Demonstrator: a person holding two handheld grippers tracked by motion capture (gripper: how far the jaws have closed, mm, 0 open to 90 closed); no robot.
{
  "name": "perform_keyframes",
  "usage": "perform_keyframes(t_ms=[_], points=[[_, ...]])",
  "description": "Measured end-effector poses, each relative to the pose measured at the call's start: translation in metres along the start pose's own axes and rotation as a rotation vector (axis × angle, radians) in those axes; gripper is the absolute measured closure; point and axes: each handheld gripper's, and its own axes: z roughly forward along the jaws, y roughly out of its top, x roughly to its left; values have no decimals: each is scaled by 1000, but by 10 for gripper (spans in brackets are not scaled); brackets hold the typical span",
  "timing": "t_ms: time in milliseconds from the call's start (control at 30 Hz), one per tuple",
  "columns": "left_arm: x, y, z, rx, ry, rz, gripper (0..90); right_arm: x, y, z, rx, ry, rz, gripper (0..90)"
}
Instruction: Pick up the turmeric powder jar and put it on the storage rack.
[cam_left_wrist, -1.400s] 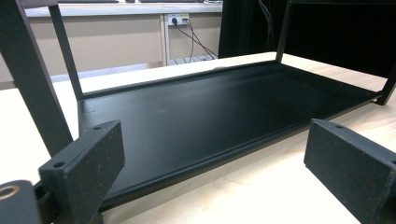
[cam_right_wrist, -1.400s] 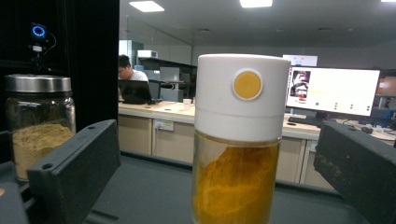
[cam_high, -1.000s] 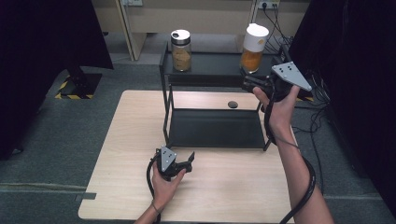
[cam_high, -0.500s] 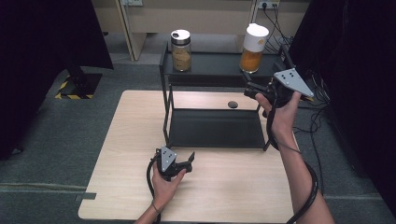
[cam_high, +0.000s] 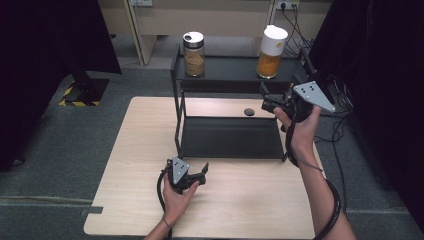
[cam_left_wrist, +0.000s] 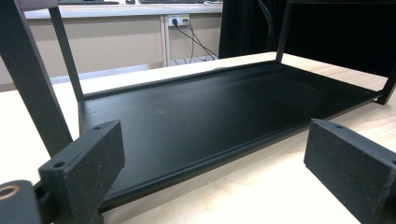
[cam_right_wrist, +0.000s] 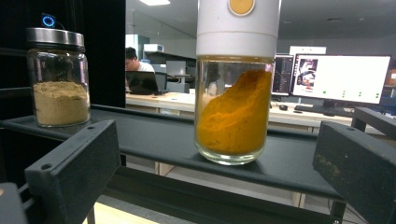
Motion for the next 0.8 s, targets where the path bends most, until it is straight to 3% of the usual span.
perform_keyframes(t_ms=[800], points=[[0,0,0,-2,2,-1,44,1,-19,-16,6,8,19,12]])
